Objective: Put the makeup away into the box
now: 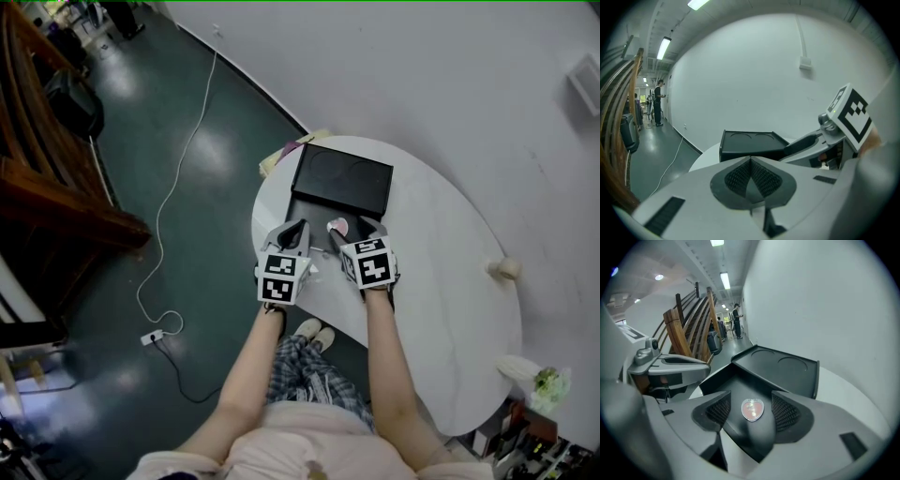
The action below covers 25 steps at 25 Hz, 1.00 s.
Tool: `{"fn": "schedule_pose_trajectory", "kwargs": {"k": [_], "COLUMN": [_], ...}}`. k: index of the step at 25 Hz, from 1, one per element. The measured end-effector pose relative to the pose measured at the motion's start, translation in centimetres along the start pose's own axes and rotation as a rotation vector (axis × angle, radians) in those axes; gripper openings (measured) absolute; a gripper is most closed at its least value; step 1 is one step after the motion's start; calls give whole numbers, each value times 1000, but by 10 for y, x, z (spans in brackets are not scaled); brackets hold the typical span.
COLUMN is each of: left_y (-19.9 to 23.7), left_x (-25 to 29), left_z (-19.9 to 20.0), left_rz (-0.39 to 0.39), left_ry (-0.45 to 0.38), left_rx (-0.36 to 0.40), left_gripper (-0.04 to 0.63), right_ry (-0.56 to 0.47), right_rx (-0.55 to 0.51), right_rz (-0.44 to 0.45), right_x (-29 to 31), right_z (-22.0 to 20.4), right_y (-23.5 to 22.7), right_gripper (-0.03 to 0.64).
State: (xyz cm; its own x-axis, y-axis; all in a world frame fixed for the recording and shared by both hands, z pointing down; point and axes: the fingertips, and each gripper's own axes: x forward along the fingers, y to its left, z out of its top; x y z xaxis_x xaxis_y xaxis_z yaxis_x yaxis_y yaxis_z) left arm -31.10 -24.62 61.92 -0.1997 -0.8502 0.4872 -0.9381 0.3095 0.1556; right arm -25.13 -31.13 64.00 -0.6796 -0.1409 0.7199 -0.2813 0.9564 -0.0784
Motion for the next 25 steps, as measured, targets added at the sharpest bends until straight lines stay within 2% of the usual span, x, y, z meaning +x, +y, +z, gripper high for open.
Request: {"fn": "schedule_pose_trajectory", "kwargs": {"k": [7, 12, 15, 25], "left_y": [-28, -68, -101, -222], "left_x": [-21, -34, -38, -55], "left_z": [30, 60, 78, 121], "left_rz": [-53, -125, -189, -409], "left_ry": [-45, -95, -125, -222], "left_rx": [56, 110, 143, 253], "left_gripper": [25, 25, 25, 25], "right_ry": [-222, -366, -426, -558], "right_rx": [85, 132, 163, 257], "right_rz": [-128, -271, -358, -633], "right_x": [-81, -157, -204, -358], "right_z": [12, 8, -2, -64], "right_y": [-35, -66, -83, -126], "right_gripper": [137, 38, 18, 17]}}
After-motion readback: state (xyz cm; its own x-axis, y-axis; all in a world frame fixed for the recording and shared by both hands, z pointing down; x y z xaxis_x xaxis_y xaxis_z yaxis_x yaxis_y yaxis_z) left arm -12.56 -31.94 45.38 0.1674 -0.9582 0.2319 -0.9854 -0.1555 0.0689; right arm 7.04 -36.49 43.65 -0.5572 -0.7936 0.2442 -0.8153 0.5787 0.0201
